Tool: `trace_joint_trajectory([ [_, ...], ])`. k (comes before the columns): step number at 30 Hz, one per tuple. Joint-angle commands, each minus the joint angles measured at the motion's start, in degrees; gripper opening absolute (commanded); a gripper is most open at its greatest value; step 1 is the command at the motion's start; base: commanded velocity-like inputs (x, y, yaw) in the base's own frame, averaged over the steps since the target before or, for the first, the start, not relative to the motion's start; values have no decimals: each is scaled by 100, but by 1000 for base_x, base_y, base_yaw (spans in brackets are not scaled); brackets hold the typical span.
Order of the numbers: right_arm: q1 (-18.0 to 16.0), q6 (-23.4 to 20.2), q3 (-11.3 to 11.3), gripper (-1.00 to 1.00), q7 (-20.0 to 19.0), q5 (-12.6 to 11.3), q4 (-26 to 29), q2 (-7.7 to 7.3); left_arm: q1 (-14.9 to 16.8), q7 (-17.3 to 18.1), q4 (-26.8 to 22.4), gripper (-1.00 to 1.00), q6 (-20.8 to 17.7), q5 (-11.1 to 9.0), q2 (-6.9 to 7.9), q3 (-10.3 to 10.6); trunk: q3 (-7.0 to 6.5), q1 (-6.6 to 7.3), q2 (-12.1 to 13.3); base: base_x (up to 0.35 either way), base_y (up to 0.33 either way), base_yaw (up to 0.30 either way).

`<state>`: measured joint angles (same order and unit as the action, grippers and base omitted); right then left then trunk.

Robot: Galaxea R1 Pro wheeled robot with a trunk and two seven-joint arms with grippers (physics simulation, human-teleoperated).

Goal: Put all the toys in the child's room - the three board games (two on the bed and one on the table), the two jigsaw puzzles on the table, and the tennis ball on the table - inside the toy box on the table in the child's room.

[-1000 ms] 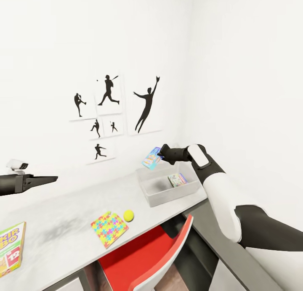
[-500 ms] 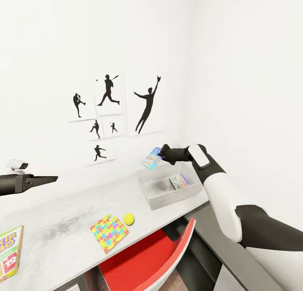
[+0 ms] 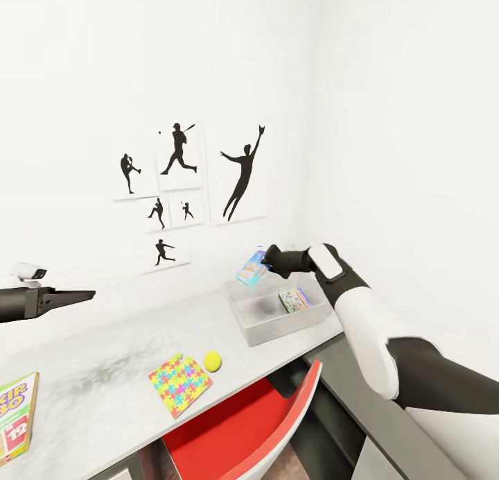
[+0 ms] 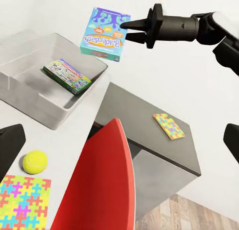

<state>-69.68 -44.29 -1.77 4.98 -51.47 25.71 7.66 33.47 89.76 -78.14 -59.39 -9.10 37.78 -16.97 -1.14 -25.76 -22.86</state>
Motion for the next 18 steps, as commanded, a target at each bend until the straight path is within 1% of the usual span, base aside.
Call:
trace_joint_trajectory([
  [1, -5, 6, -25, -100, 60, -82, -173, -2, 1, 24, 1, 100, -61, 4, 2, 1, 2, -2, -5, 0, 0, 0],
  [3, -9, 1, -25, -100, 73, -80, -432, -18, 1, 24, 1, 100, -61, 4, 2, 1, 2, -2, -5, 0, 0, 0],
  [7, -10, -34, -22, -100, 55, -89, -562, -48, 1, 24, 1, 100, -61, 4, 6, 1, 2, -2, -5, 0, 0, 0],
  [10, -11, -38, -10, -100, 38, -102, -516, -56, 1, 24, 1, 100, -61, 4, 20, 1, 2, -2, -5, 0, 0, 0],
  [15, -7, -39, -5, -100, 38, -108, -211, -61, 1, 24, 1, 100, -61, 4, 27, 1, 12, -2, -5, 0, 0, 0],
  [18, -3, -47, -7, -100, 41, -112, -117, -63, 1, 24, 1, 100, -61, 4, 28, 1, 35, -2, -5, 0, 0, 0],
])
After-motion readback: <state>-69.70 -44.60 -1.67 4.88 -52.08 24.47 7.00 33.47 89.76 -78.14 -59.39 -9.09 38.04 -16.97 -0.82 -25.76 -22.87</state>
